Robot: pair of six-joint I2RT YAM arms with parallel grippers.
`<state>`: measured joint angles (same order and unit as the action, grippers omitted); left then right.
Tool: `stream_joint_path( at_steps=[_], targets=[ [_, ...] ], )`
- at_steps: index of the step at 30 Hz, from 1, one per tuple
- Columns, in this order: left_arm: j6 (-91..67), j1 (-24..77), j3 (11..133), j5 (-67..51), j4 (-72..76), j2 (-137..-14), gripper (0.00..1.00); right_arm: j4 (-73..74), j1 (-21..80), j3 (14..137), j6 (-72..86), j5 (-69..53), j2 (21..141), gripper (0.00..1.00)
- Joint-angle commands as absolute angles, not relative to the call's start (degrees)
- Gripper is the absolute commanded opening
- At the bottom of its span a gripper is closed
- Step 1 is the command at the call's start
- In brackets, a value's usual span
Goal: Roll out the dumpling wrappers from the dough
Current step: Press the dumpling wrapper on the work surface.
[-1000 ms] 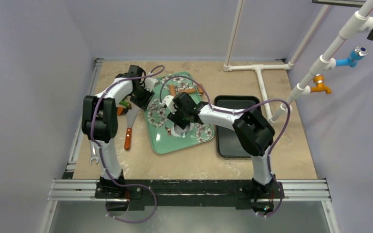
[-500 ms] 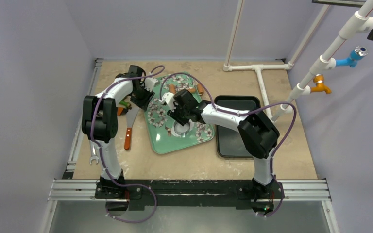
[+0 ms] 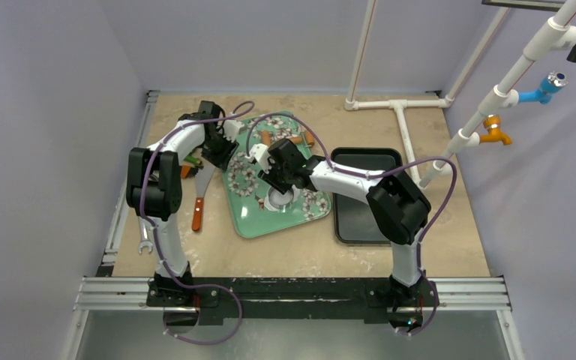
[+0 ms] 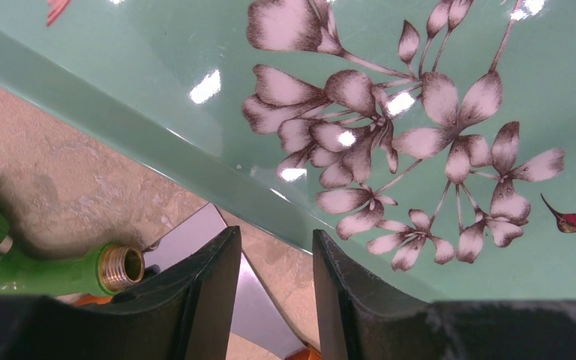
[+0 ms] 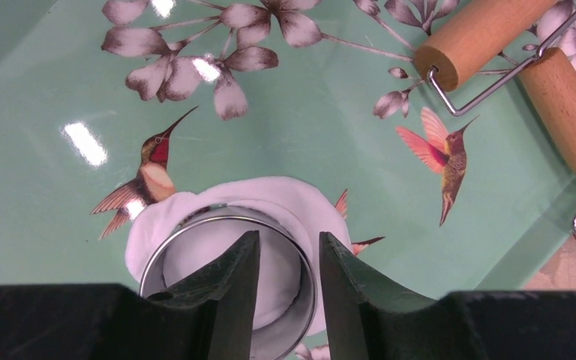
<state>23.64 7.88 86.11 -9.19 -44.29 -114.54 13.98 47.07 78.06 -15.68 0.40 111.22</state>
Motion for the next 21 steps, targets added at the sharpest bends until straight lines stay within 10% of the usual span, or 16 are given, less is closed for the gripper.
stream_joint_path(
  at_steps=[1,21],
  targets=[
    [24.43,7.57,86.95,-10.37,-44.48,-114.25,0.39,13.98,46.85,78.1,-17.09,-0.18,112.08,0.34],
    [24.52,7.3,87.67,-11.13,-45.29,-114.78,0.37,8.47,46.85,72.97,-17.09,3.32,109.17,0.0]
  ],
)
